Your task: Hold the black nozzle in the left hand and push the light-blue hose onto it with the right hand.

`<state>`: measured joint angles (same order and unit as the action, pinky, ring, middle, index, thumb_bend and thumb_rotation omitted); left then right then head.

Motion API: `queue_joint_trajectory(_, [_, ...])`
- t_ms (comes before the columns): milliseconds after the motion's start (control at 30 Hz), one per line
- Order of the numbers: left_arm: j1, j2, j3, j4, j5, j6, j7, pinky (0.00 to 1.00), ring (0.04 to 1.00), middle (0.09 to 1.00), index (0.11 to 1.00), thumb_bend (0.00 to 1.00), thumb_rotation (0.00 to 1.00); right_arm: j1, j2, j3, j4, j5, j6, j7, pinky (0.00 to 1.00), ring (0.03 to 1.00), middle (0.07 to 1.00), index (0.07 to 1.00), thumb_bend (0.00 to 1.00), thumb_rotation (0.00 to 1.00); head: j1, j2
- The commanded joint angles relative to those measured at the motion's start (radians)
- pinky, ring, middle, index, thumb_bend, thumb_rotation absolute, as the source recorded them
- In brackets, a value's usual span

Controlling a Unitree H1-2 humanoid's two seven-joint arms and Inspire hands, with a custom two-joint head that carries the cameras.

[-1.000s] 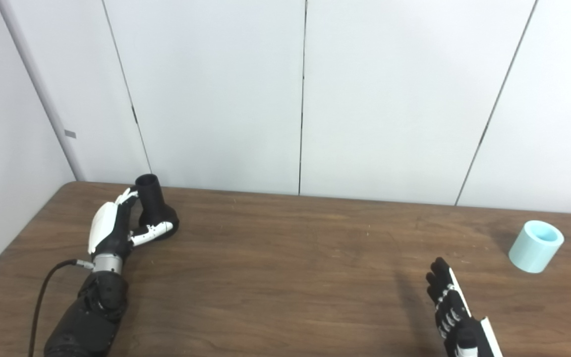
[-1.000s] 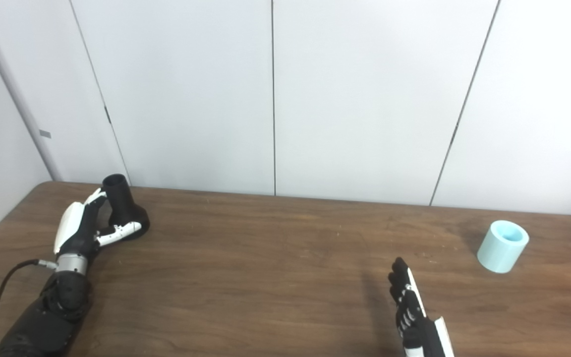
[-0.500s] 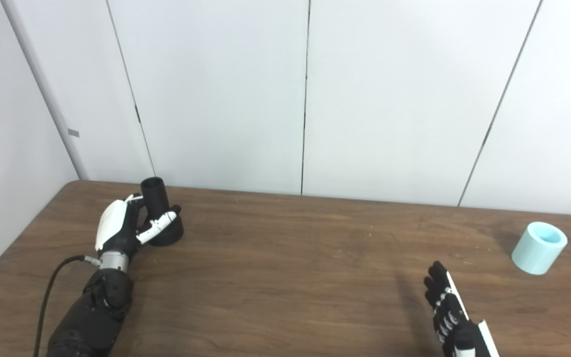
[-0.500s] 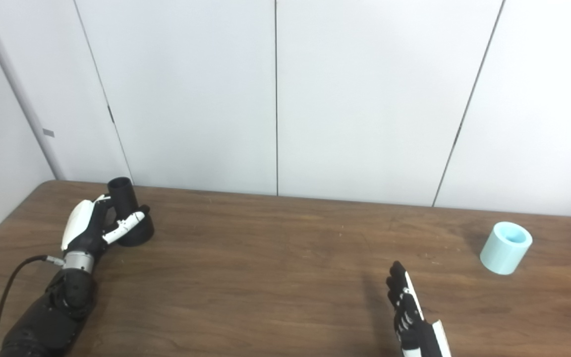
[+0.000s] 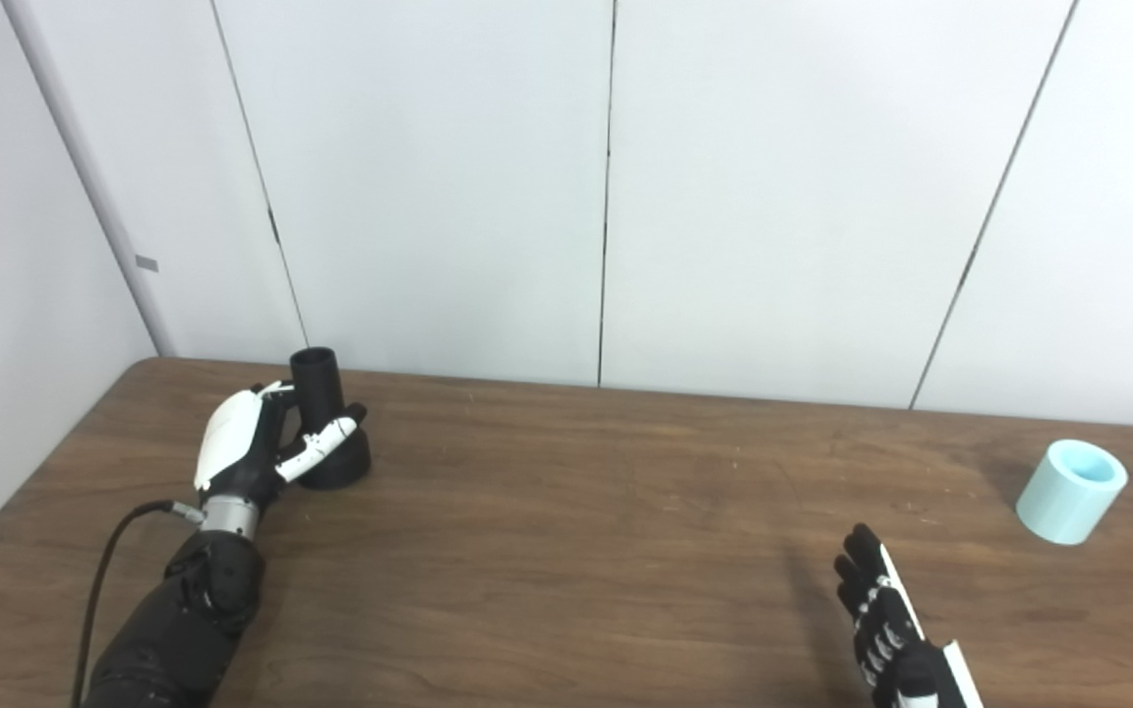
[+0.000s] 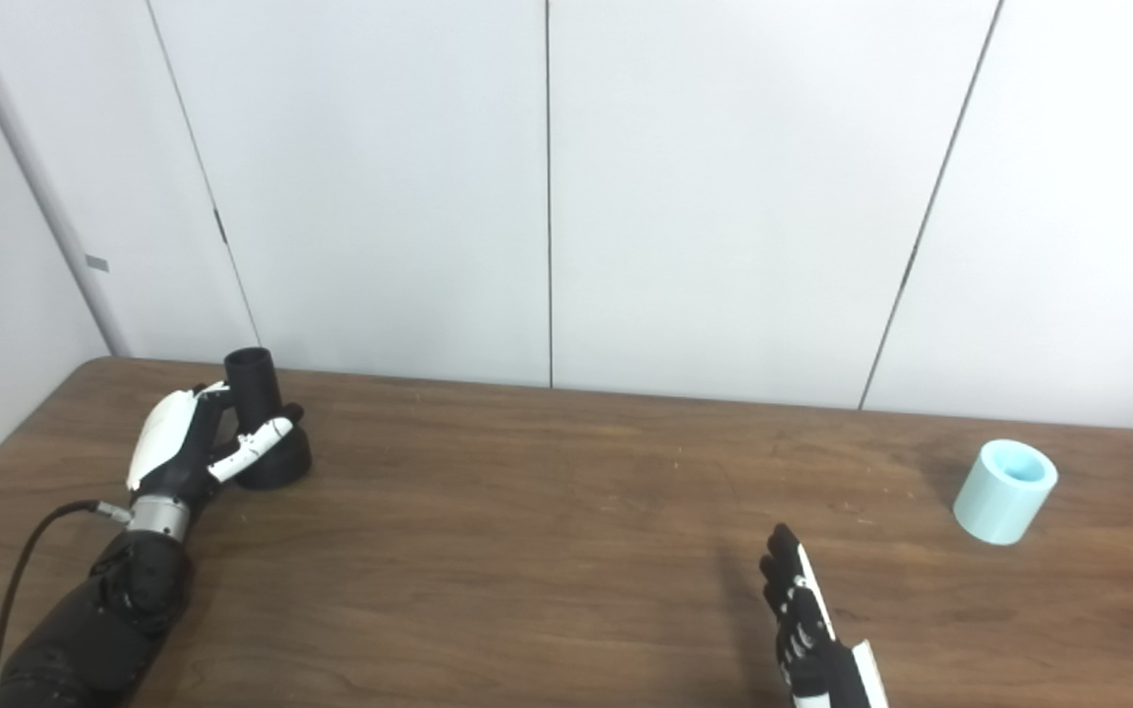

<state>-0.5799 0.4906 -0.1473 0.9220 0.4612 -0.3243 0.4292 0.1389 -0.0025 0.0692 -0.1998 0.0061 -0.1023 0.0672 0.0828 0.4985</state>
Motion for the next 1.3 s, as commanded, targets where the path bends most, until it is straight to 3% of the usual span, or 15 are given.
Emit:
queue_joint_trajectory(0, [0.019, 0.01, -0.018, 0.042, 0.019, -0.009, 0.011, 1.0, 0.891, 0.714, 0.335, 0.45, 0.82, 0.058, 0.017, 0.009, 0.023, 0.006, 0.003, -0.006, 1.0, 0.996, 1.0, 1.0, 0.79, 1.0, -0.001, 0.002])
queue_joint_trajectory(267, [0.061, -0.023, -0.028, 0.029, 0.007, -0.058, 0.011, 0.99, 0.892, 0.714, 0.331, 0.47, 0.86, 0.055, 0.02, 0.013, 0.01, 0.002, 0.022, -0.008, 0.99, 0.995, 1.0, 1.0, 0.78, 1.0, -0.005, 0.013])
queue_joint_trajectory(533, [0.19, -0.12, -0.061, -0.173, -0.003, -0.084, -0.075, 1.0, 0.909, 0.71, 0.323, 0.42, 0.8, 0.057, 0.021, 0.02, -0.013, -0.005, 0.043, -0.008, 1.0, 0.996, 1.0, 1.0, 0.78, 1.0, -0.01, 0.026])
queue_joint_trajectory(667, [0.222, -0.155, -0.082, -0.216, 0.011, -0.102, -0.108, 1.0, 0.91, 0.712, 0.325, 0.39, 0.81, 0.058, 0.022, 0.024, -0.022, -0.01, 0.053, -0.01, 0.99, 0.995, 1.0, 1.0, 0.78, 1.0, -0.014, 0.031])
queue_joint_trajectory(1033, [0.334, -0.224, -0.163, -0.309, 0.101, -0.112, -0.13, 1.0, 0.91, 0.718, 0.327, 0.43, 0.83, 0.053, 0.022, 0.032, -0.044, -0.023, 0.085, -0.02, 0.97, 0.987, 1.0, 1.0, 0.79, 1.0, -0.024, 0.047])
queue_joint_trajectory(1267, [0.397, -0.26, -0.196, -0.385, 0.098, -0.086, -0.191, 1.0, 0.917, 0.734, 0.341, 0.44, 0.83, 0.05, 0.02, 0.032, -0.044, -0.021, 0.086, -0.018, 0.98, 0.989, 1.0, 1.0, 0.78, 1.0, -0.022, 0.051])
